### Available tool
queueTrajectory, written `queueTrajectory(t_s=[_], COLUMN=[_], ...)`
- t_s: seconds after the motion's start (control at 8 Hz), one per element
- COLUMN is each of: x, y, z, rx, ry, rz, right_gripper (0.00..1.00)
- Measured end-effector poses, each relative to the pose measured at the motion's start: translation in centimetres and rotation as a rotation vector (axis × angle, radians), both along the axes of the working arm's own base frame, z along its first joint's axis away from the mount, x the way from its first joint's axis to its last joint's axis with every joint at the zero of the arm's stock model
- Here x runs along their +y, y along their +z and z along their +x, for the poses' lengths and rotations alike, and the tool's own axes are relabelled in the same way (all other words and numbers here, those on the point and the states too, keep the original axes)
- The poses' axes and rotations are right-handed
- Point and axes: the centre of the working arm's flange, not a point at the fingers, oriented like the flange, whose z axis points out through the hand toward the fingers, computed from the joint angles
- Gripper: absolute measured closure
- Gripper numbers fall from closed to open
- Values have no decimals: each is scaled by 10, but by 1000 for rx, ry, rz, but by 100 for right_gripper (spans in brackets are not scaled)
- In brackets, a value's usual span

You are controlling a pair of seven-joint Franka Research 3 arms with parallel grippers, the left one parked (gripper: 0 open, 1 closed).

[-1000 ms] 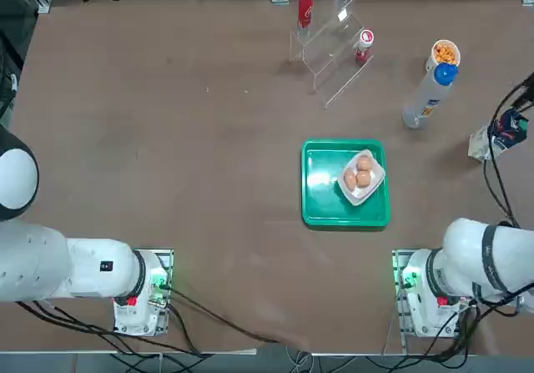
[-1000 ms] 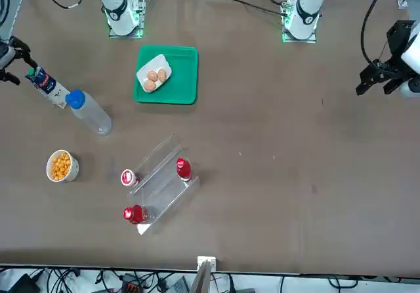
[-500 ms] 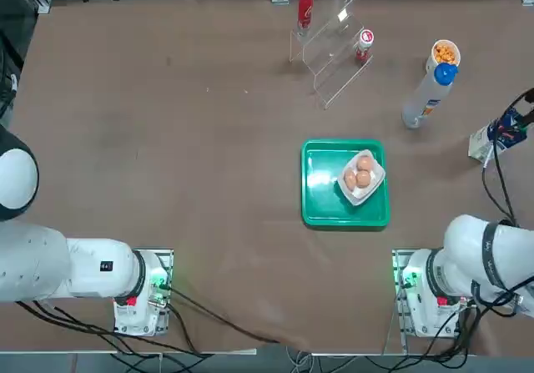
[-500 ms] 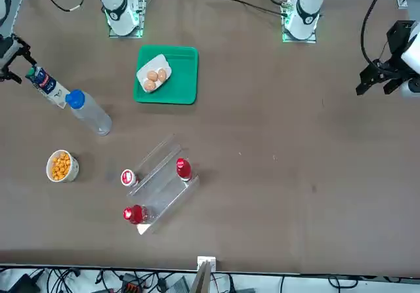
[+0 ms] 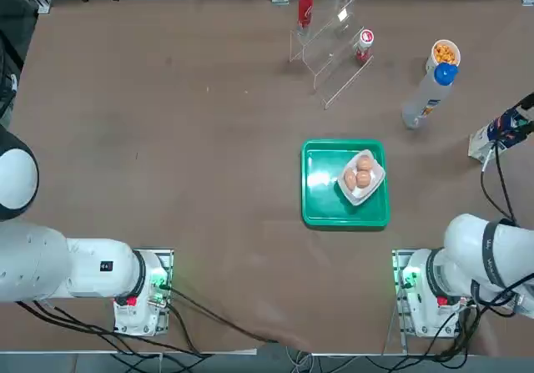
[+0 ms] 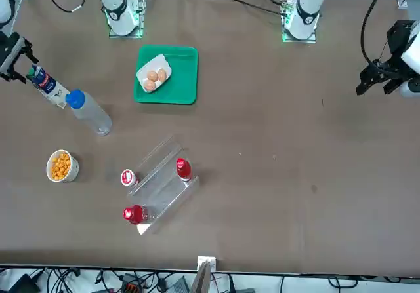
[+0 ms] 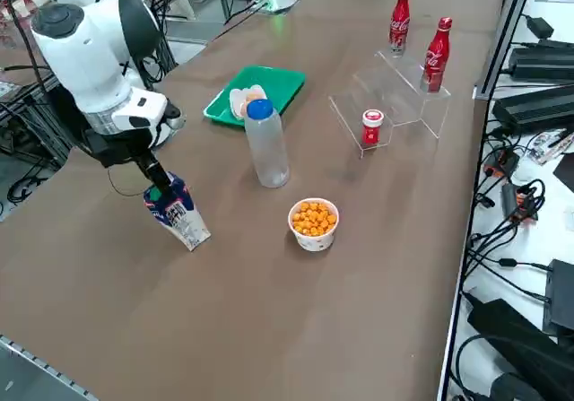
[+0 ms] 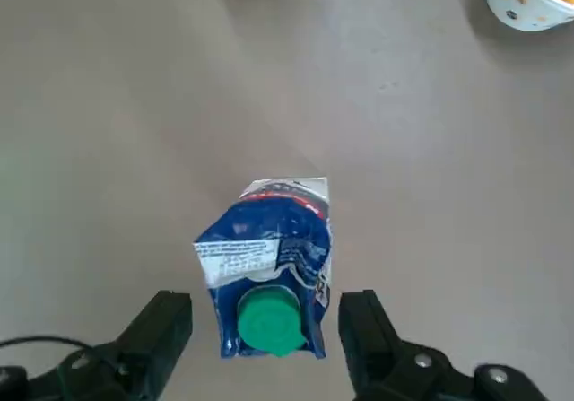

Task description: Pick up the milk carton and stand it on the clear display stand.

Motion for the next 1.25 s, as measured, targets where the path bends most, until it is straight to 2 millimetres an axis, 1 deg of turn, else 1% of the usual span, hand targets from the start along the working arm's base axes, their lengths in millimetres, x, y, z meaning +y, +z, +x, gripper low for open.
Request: queueTrajectory(t_s=[0.38, 0.75, 1.0, 1.25], x=[5, 4, 0, -1], y=[-13, -27, -39, -45], z=[-4, -4, -5, -5], rx=[-1, 11, 24, 29], ry=[5, 6, -2, -4], rz=[0, 6, 13, 15], right_gripper=[0, 0, 4, 9])
